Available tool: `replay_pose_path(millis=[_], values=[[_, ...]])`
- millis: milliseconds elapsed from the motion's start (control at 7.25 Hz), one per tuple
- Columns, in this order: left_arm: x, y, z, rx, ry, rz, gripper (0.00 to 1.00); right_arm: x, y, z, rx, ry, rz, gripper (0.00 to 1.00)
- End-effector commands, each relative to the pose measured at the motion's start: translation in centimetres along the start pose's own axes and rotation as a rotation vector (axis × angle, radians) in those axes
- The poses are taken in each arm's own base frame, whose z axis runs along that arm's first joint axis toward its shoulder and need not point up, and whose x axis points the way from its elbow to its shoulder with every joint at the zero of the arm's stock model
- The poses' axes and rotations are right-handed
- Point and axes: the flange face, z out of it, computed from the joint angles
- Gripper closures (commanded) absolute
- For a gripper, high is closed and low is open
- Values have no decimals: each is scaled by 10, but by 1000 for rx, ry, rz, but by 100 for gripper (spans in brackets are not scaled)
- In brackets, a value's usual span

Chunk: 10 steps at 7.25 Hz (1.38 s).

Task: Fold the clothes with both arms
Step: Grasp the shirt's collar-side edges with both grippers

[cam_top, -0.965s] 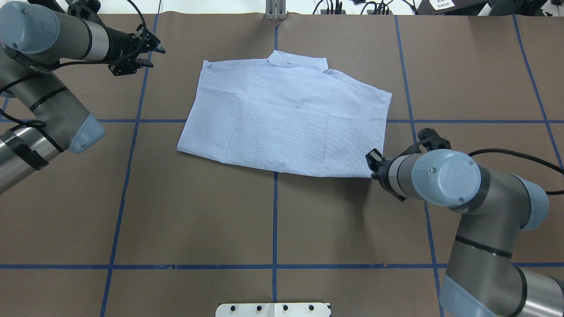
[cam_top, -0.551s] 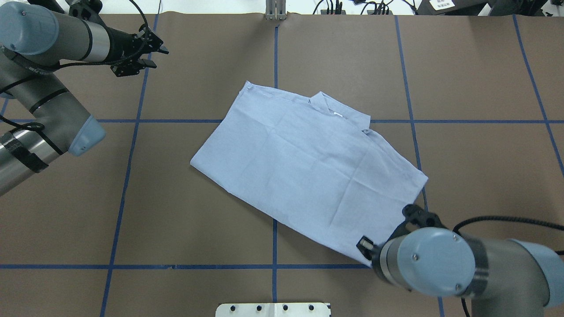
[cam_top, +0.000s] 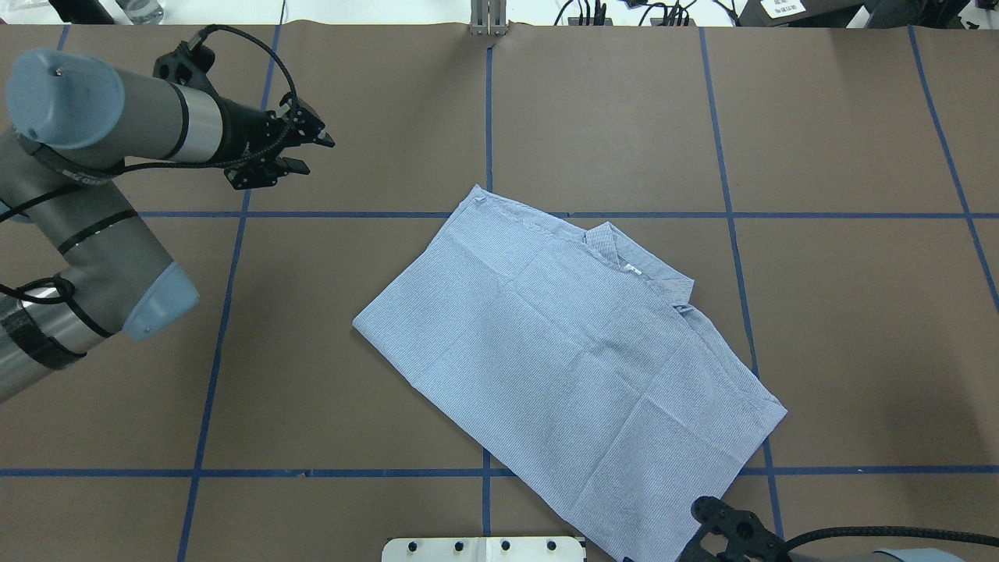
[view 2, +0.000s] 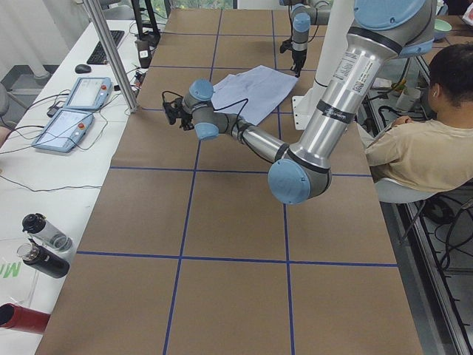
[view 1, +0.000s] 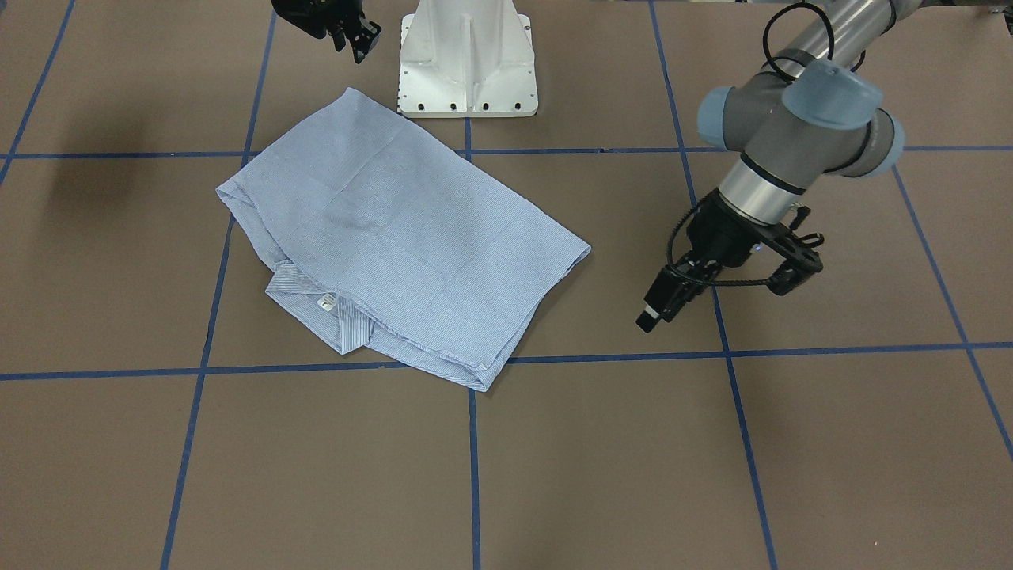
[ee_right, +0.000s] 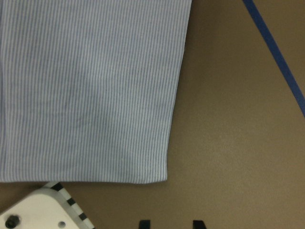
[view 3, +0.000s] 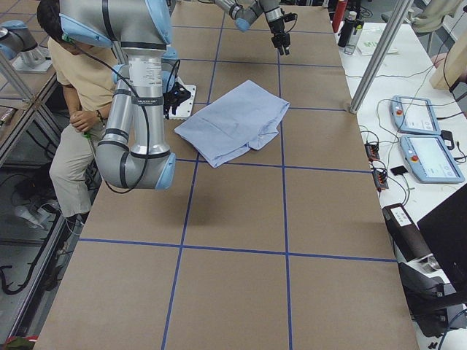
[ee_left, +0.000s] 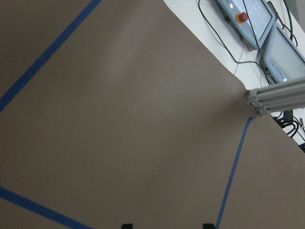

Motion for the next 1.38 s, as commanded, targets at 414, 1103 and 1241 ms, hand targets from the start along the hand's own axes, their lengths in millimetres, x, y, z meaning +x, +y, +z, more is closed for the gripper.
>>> replay_pose_path(millis=[414, 1103, 1241], values=[[-73, 134, 58, -43, -148, -31, 32, -133, -159, -85, 268, -313, 223, 0], [-82, 153, 66, -63, -190, -21, 34, -153, -189, -65, 312, -327, 214, 0], [-85, 158, 67, -67, -193, -18, 37, -153, -188, -65, 309, -327, 213, 0]])
